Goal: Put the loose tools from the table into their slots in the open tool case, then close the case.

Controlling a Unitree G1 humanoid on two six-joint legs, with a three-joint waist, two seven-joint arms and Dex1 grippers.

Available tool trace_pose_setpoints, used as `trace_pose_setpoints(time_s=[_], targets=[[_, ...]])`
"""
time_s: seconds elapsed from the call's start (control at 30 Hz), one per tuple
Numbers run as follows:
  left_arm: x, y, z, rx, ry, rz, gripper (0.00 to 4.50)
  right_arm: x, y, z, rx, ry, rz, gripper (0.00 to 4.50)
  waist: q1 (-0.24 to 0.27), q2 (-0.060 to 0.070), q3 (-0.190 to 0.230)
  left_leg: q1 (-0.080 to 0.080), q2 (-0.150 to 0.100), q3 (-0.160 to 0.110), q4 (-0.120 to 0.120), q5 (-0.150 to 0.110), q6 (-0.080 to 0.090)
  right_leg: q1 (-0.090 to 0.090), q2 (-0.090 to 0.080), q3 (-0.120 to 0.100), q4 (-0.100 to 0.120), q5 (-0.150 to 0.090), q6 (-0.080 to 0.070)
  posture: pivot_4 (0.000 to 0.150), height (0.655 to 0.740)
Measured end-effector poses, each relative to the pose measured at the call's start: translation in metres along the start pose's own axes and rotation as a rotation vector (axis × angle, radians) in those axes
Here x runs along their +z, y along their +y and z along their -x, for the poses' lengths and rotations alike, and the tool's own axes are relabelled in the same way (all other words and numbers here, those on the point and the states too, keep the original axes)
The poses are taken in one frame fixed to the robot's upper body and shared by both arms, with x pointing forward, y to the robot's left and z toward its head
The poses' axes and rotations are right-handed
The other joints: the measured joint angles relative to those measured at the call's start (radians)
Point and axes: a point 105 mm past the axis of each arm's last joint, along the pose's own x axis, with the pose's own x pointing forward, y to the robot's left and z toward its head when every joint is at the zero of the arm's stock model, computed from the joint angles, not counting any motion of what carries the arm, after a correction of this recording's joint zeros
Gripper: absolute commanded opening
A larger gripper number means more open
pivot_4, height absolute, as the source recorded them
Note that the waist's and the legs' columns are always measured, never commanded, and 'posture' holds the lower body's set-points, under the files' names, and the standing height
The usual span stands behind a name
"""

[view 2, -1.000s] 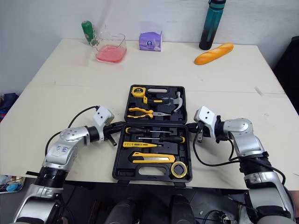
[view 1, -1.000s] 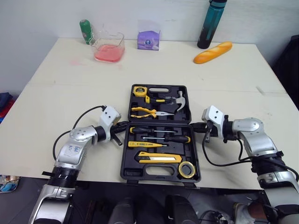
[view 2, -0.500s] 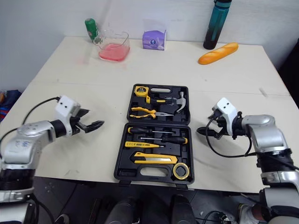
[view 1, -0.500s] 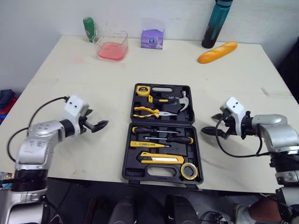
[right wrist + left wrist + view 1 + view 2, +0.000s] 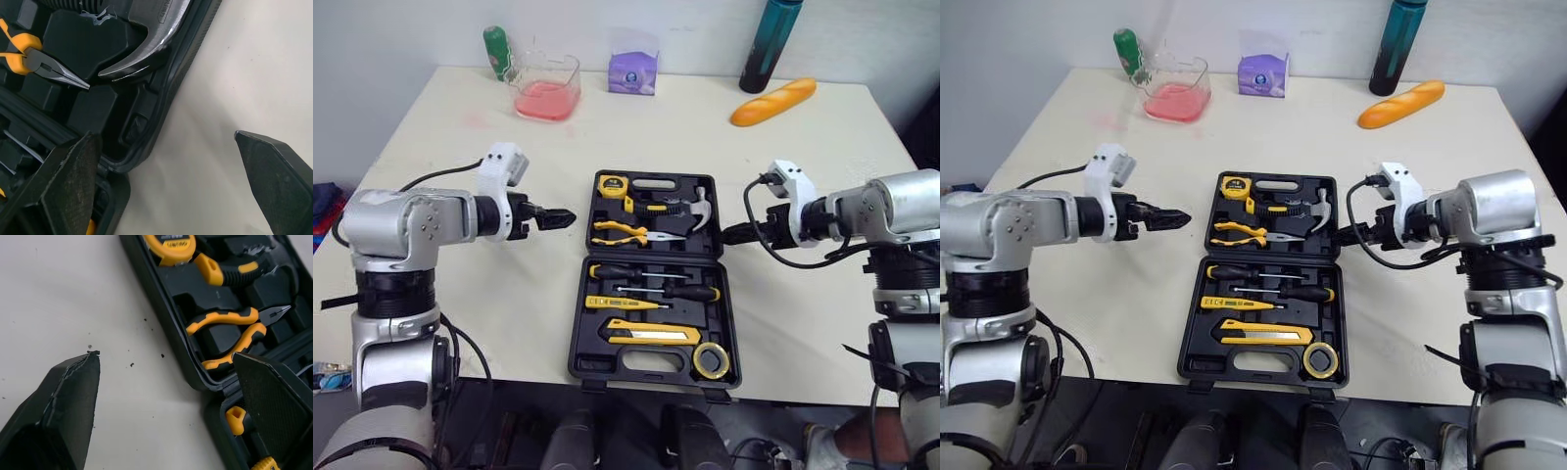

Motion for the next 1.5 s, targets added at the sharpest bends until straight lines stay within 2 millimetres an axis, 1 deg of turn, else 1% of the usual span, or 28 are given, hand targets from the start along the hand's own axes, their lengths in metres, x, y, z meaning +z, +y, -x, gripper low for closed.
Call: trace_pose_setpoints(time_s=[0.07,0.17,0.23,0.43,0.53,0.63,0.8,0.97,1.23,1.5], targets=[[0.003,-0.003,-0.01,-0.005,0.013,0.013,4.5,0.001,-0.002,-0.001,-0.033,0.002,0.007,4.48,0.0,0.0,0.0,0.0,0.0,0.001,0.001,0.0,0.0,0.0,0.0,0.0,0.0,0.0,0.0,0.15,0.74],[0.005,-0.01,-0.021,-0.015,0.034,0.008,4.5,0.005,0.003,-0.005,-0.049,0.003,0.024,4.48,0.001,0.0,0.0,0.0,0.0,0.001,0.001,0.001,0.0,0.0,0.0,0.001,0.001,0.001,0.001,0.15,0.74],[0.004,-0.012,-0.027,-0.023,0.038,0.019,4.5,0.004,0.005,-0.008,-0.051,0.013,0.018,4.48,0.0,0.0,0.0,0.0,0.0,0.001,0.001,0.001,0.0,0.0,0.0,0.001,0.002,0.001,0.001,0.15,0.74],[-0.005,-0.006,-0.037,0.017,0.082,0.031,4.5,0.004,0.008,-0.01,-0.068,0.013,0.026,4.48,-0.002,0.0,0.0,0.0,0.0,0.001,0.001,0.002,-0.001,0.0,0.0,0.001,0.001,0.001,0.001,0.15,0.74],[-0.007,-0.004,-0.041,0.032,0.09,0.028,4.5,0.005,0.013,-0.015,-0.069,0.008,0.035,4.48,-0.002,0.0,0.0,0.0,0.0,0.001,0.001,0.002,-0.001,0.0,0.0,0.001,0.002,0.001,0.001,0.15,0.74],[-0.01,-0.004,-0.047,0.031,0.097,0.039,4.5,0.002,0.012,-0.019,-0.079,0.014,0.029,4.48,-0.001,0.0,0.0,0.0,0.0,0.001,0.001,0.002,-0.001,0.0,0.0,0.001,0.002,0.001,0.001,0.15,0.74],[-0.012,0.002,-0.053,0.053,0.094,0.051,4.5,0.001,0.015,-0.021,-0.085,-0.005,0.04,4.48,0.0,0.0,0.0,0.0,-0.001,0.002,0.001,0.002,-0.001,0.0,0.0,0.001,0.002,0.001,0.001,0.15,0.74],[-0.01,0.004,-0.058,0.061,0.086,0.052,4.5,0.002,0.013,-0.022,-0.106,-0.015,0.036,4.48,-0.001,0.0,0.0,0.0,-0.001,0.002,0.001,0.002,-0.001,0.0,0.0,0.0,0.002,0.001,0.001,0.15,0.74],[-0.009,0.001,-0.064,0.06,0.088,0.032,4.5,0.005,0.005,-0.026,-0.151,-0.033,0.03,4.48,0.002,0.0,0.0,0.0,-0.001,0.003,0.001,0.003,0.0,0.0,0.0,0.001,0.003,0.001,0.001,0.15,0.74],[-0.008,0.0,-0.064,0.056,0.091,0.032,4.5,0.006,0.001,-0.024,-0.167,-0.043,0.031,4.48,0.001,0.0,0.0,0.0,-0.001,0.002,0.001,0.003,0.0,0.0,0.0,0.001,0.003,0.001,0.001,0.15,0.74]])
